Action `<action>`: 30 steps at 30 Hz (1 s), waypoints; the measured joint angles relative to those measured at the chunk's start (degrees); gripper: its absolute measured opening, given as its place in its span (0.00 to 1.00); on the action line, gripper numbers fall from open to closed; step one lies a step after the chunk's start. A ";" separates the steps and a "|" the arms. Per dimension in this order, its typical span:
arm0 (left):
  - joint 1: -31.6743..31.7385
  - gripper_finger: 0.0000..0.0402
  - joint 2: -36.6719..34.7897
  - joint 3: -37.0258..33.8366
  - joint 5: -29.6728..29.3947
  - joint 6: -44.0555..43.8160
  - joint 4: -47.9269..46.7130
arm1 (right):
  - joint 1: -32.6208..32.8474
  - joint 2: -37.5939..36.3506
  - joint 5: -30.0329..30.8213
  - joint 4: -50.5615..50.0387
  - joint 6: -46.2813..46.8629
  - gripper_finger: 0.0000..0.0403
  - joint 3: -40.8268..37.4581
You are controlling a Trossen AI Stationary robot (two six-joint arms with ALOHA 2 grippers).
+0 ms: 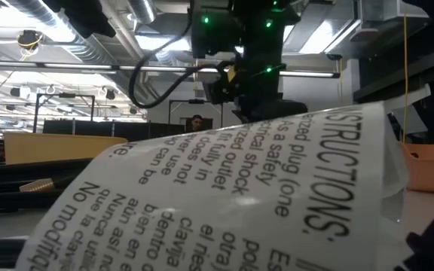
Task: Sort batteries
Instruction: Move the wire to the top of the table
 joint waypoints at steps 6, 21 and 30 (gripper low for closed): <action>0.00 0.34 0.00 0.00 0.00 -1.08 -0.02 | -2.79 -0.06 -1.02 -0.30 1.20 0.04 0.02; 0.00 0.34 0.02 0.00 0.00 -1.16 -0.01 | -3.52 -0.11 -10.89 -1.55 9.96 0.04 0.04; 0.00 0.34 0.02 0.00 0.00 -1.16 0.00 | -3.44 -0.15 -8.76 1.04 10.48 0.04 0.07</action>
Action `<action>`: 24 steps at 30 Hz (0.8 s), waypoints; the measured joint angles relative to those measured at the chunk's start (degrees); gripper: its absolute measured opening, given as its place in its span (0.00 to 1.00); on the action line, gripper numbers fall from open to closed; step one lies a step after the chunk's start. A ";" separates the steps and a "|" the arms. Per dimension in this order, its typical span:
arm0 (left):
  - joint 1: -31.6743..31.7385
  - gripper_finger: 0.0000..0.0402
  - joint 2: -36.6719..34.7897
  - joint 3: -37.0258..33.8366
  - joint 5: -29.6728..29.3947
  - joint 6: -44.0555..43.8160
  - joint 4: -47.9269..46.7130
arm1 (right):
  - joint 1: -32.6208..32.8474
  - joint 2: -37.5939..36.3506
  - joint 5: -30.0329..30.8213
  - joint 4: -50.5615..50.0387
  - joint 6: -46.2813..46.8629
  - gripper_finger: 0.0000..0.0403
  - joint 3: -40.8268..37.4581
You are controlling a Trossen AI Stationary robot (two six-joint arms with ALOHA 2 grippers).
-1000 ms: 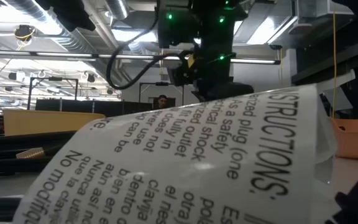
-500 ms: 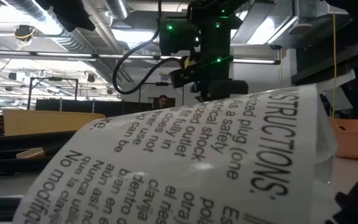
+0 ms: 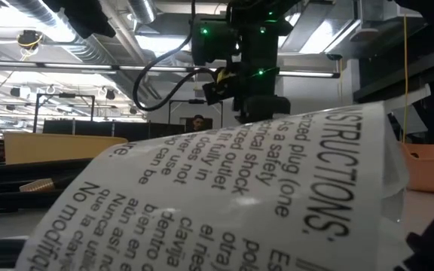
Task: Sort batteries
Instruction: Move the wire to the top of the table, then put the black battery into the yellow bin
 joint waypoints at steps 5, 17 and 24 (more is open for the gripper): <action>0.00 0.34 0.00 0.00 0.00 0.20 0.00 | 0.02 0.75 -1.23 0.38 -0.37 0.07 0.03; 0.00 0.34 0.00 0.00 0.00 0.39 -0.02 | 0.07 0.76 4.20 -7.32 0.05 0.38 5.22; 0.00 0.34 0.00 0.00 0.00 0.39 -0.02 | 0.13 0.74 -3.21 -10.16 1.80 0.38 8.33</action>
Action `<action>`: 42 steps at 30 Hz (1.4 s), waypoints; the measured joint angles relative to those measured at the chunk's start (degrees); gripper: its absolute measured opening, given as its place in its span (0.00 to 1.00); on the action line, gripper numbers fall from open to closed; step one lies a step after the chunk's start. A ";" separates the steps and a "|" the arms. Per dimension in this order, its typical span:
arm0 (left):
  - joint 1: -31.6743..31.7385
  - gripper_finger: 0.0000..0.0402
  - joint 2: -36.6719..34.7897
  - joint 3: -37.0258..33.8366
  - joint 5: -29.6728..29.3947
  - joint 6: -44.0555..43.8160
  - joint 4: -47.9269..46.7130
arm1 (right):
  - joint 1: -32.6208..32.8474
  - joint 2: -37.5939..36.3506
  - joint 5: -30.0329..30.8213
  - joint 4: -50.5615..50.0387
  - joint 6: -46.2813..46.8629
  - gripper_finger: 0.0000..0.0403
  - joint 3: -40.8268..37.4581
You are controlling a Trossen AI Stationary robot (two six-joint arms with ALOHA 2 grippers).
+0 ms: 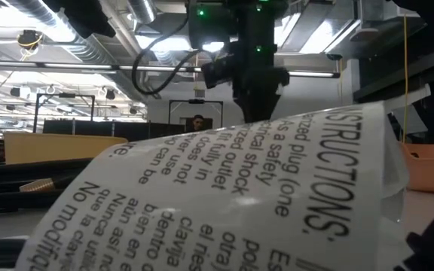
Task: Sort batteries
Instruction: Put the black battery into the yellow bin
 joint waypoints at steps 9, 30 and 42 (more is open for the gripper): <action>0.00 0.34 0.00 0.00 -0.01 -0.02 0.00 | 4.39 0.07 -9.78 6.18 0.88 0.38 -1.62; 0.00 0.34 0.62 0.00 0.00 0.03 0.00 | 5.07 0.11 -8.76 19.36 7.28 0.38 -13.44; 0.00 0.34 1.91 0.00 0.00 0.16 -0.31 | 5.05 -0.20 -10.03 23.65 7.43 0.20 -16.89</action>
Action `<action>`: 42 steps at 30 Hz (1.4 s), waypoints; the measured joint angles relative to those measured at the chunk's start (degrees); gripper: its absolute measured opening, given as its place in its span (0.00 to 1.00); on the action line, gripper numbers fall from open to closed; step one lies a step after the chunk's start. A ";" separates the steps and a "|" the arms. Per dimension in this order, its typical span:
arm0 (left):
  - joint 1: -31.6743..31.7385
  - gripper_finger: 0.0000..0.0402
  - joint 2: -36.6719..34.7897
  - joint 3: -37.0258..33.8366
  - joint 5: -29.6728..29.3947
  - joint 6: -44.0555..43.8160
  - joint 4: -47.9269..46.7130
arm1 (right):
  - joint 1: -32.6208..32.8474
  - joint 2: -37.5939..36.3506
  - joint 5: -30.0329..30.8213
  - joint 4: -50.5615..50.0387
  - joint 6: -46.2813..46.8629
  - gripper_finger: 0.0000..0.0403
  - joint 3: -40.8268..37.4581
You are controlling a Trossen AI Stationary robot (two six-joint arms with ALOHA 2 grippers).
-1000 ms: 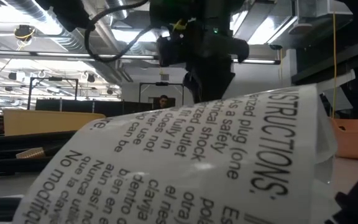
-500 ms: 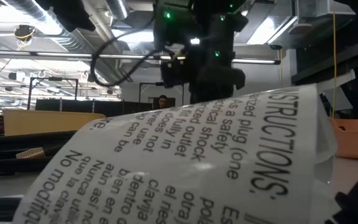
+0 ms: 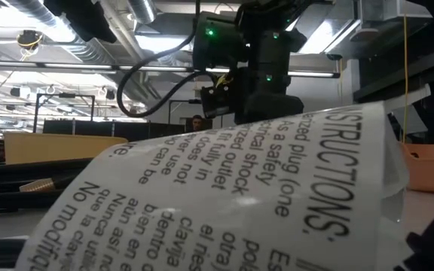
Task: Sort batteries
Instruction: Put the black battery into the yellow bin
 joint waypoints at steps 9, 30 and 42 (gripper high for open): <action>-0.02 0.34 -0.01 0.00 0.00 0.07 0.05 | 0.02 0.05 0.08 1.66 -0.57 0.04 0.00; -0.04 0.34 -0.01 0.00 0.00 -0.01 0.10 | 0.09 0.51 1.03 6.47 -8.21 0.09 12.95; -0.02 0.34 -0.10 0.00 0.02 -2.94 0.01 | -1.24 2.92 3.09 39.30 -16.05 0.09 13.94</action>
